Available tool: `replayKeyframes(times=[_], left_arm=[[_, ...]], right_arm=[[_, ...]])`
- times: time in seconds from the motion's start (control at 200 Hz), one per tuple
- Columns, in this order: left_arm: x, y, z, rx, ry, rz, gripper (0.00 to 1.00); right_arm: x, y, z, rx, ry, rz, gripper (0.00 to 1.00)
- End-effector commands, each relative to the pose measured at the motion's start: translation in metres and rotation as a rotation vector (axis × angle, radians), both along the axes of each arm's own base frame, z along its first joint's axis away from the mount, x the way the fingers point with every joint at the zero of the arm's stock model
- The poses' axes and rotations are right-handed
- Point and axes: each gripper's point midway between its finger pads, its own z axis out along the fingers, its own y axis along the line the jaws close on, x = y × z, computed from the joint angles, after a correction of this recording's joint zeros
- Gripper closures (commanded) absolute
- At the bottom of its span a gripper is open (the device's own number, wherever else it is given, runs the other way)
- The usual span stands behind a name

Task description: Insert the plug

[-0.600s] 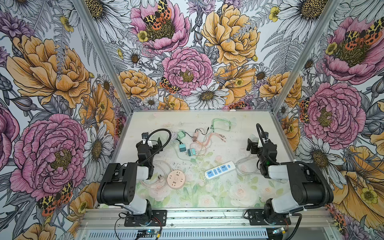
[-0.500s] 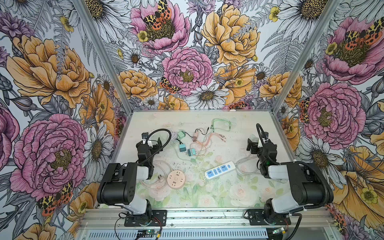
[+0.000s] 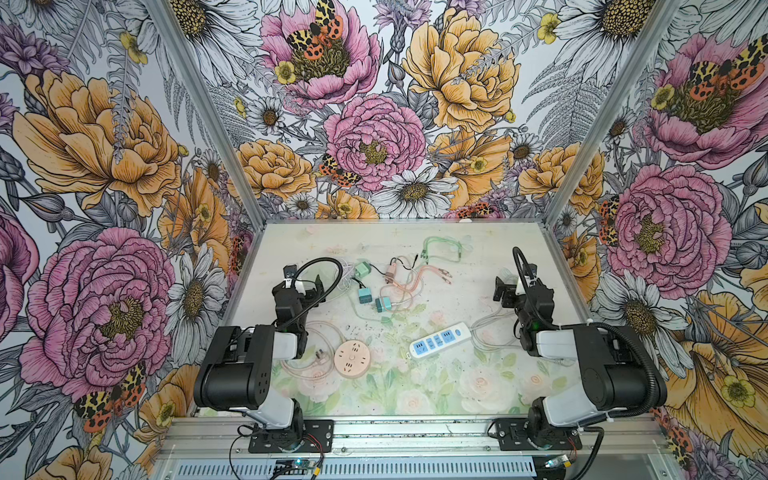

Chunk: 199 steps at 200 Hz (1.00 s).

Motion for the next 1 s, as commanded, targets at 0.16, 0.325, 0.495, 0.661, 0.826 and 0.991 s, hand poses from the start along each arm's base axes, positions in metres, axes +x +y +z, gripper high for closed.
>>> replayKeyframes(times=[0.16, 0.325, 0.495, 0.661, 0.826, 0.991], left_arm=[[0.007, -0.003, 0.012, 0.010, -0.040, -0.014, 0.01], [0.007, -0.004, 0.011, 0.012, -0.039, -0.015, 0.01], [0.006, -0.004, 0.013, 0.011, -0.044, -0.016, 0.01], [0.003, -0.001, 0.029, 0.023, -0.041, 0.022, 0.01], [-0.004, -0.006, 0.071, 0.034, -0.042, 0.030, 0.01], [-0.003, -0.032, 0.109, 0.006, 0.008, -0.022, 0.03]], right_arm=[[0.007, -0.003, 0.007, -0.006, -0.025, -0.011, 0.01], [0.007, -0.003, 0.007, -0.007, -0.025, -0.010, 0.01], [0.007, -0.003, 0.007, -0.008, -0.027, -0.013, 0.02], [0.004, -0.015, 0.017, -0.001, -0.042, -0.084, 0.01], [-0.006, -0.020, 0.042, -0.006, -0.056, -0.122, 0.02], [-0.016, -0.033, 0.076, 0.034, -0.085, -0.213, 0.03]])
